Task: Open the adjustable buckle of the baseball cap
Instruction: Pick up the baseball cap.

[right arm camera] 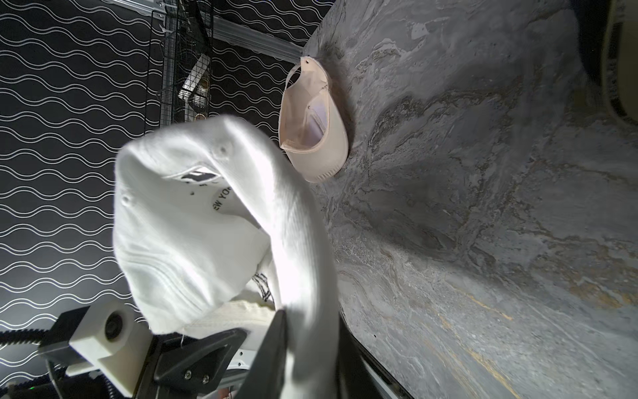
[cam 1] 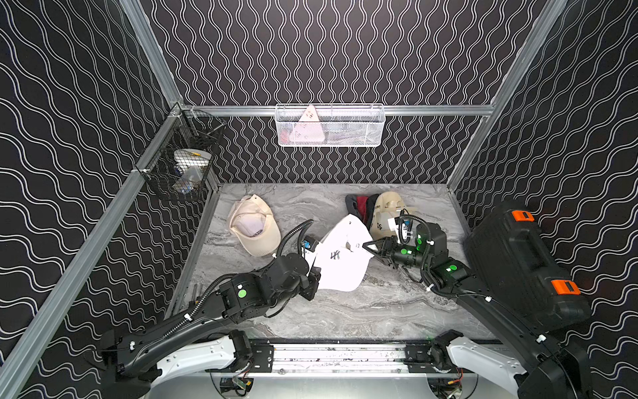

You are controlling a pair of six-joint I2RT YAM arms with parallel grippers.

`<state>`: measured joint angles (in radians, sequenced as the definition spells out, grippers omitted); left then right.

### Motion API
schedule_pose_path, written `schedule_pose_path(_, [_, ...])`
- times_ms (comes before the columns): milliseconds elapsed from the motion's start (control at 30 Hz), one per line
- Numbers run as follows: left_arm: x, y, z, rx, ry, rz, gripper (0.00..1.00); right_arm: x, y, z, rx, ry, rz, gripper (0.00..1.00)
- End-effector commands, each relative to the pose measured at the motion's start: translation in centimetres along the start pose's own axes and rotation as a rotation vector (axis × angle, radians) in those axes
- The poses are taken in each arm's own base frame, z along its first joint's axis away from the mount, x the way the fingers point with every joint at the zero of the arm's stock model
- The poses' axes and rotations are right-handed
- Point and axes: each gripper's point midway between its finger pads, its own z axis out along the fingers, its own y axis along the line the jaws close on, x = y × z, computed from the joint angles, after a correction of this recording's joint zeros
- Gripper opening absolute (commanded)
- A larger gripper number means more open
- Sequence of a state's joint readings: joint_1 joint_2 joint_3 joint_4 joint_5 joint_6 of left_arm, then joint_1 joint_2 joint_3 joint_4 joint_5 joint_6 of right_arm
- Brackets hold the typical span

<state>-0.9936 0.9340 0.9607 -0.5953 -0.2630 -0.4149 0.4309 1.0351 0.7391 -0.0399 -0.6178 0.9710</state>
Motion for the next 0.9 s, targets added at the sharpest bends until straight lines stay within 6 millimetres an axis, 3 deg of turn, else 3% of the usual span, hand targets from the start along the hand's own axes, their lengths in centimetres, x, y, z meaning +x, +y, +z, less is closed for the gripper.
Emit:
schedule_pose_path(0, [-0.8,-0.2,-0.1,0.003,-0.025,0.009,0.0,-0.1,0.9,-0.3,-0.029,-0.01,-0.029,0.14])
schedule_pose_path(67, [-0.5,-0.1,0.0,-0.006,-0.007,0.015,0.03,-0.2,1.3,-0.5,-0.038,-0.019,-0.037,0.08])
schedule_pose_path(200, [0.6,-0.1,0.1,0.002,0.034,0.041,0.25,-0.4,2.3,-1.4,-0.053,-0.045,-0.061,0.0])
schedule_pose_path(467, [1.4,0.3,-1.7,0.02,0.052,0.08,0.5,-0.5,4.3,-3.2,-0.087,-0.085,-0.111,0.0])
schedule_pose_path(600, [0.3,-0.3,-2.4,0.053,0.017,0.067,0.54,-0.3,4.7,-3.7,-0.086,-0.087,-0.129,0.0])
schedule_pose_path(867, [-3.9,-4.2,-2.3,0.185,-0.08,0.029,0.64,-0.4,4.3,-4.0,-0.063,-0.109,-0.133,0.0])
